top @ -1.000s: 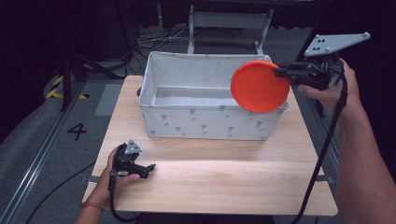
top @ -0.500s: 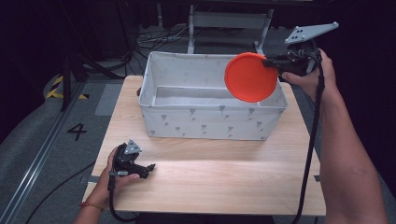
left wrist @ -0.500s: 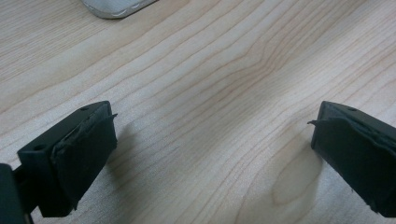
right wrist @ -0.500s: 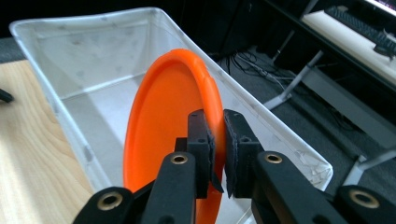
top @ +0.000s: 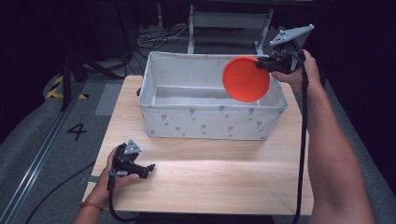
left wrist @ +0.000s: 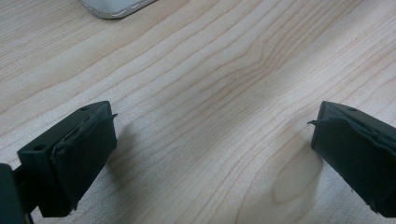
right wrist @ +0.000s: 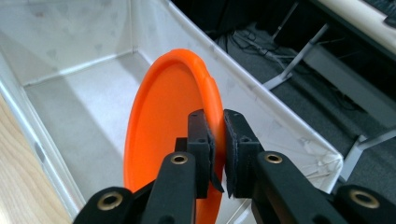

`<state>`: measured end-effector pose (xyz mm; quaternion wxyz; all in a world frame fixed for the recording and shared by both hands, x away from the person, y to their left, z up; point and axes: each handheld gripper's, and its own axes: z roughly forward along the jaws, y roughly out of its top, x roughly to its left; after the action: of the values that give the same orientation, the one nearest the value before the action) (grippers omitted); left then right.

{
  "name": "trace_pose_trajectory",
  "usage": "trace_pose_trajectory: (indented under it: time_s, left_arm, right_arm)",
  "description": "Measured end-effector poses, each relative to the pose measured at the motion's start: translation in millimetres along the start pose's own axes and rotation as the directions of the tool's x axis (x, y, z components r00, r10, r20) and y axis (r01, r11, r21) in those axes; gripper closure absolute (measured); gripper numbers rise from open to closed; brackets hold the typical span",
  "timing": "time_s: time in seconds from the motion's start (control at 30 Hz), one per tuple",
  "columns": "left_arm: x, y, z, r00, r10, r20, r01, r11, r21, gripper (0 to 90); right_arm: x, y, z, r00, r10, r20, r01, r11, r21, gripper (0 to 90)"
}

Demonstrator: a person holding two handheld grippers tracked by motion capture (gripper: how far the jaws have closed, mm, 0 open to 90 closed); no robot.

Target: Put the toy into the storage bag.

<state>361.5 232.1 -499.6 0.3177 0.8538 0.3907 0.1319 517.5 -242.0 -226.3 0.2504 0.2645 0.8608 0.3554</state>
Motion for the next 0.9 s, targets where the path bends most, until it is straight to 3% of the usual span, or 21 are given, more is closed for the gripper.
trace_pose_trajectory:
  time_s: [0.13, 0.27, 0.43, 0.5, 0.57, 0.73, 0.83, 0.87, 0.9]
  left_arm:
    - [-0.2, -0.1, 0.1, 1.0000, -0.003, 0.001, 0.003, 1.0000, -0.001, 0.5]
    - [-0.1, -0.1, 0.1, 1.0000, -0.003, 0.001, 0.003, 1.0000, 0.000, 0.5]
    - [0.0, -0.1, 0.1, 1.0000, 0.000, 0.001, 0.000, 1.0000, -0.001, 0.5]
    - [0.0, -0.1, 0.1, 1.0000, 0.000, 0.000, 0.000, 1.0000, -0.001, 0.5]
    - [0.0, -0.1, 0.1, 1.0000, 0.000, 0.000, 0.000, 1.0000, -0.001, 0.5]
    - [0.0, -0.2, -0.1, 1.0000, 0.000, -0.001, 0.000, 1.0000, 0.000, 0.5]
    - [0.0, -0.2, -0.1, 1.0000, 0.000, -0.001, 0.000, 1.0000, -0.001, 0.5]
    - [0.0, -0.2, -0.1, 1.0000, 0.000, -0.001, 0.000, 1.0000, -0.001, 0.5]
    - [0.1, -0.2, 0.0, 1.0000, 0.001, -0.001, -0.001, 1.0000, -0.001, 0.5]
  right_arm:
    - [1.0, -4.1, 10.9, 0.9994, -0.033, -0.011, 0.033, 0.999, 0.040, 82.4]
    - [2.7, -9.0, 21.2, 0.9960, -0.068, -0.058, 0.071, 0.996, 0.052, 82.4]
    - [6.5, -13.9, 29.6, 0.9829, -0.136, -0.125, 0.148, 0.985, 0.093, 82.3]
    - [8.2, -17.1, 31.5, 0.9728, -0.164, -0.163, 0.182, 0.978, 0.105, 82.3]
    - [8.8, -18.2, 32.2, 0.9698, -0.169, -0.176, 0.190, 0.975, 0.112, 82.3]
    - [17.4, -25.2, 39.6, 0.9365, -0.228, -0.267, 0.281, 0.942, 0.185, 82.3]
    - [21.9, -28.0, 44.5, 0.9257, -0.235, -0.297, 0.307, 0.924, 0.229, 82.2]
    - [21.9, -28.0, 44.5, 0.9257, -0.235, -0.297, 0.307, 0.924, 0.229, 82.2]
    - [23.2, -29.1, 48.7, 0.9232, -0.236, -0.303, 0.317, 0.913, 0.255, 82.2]
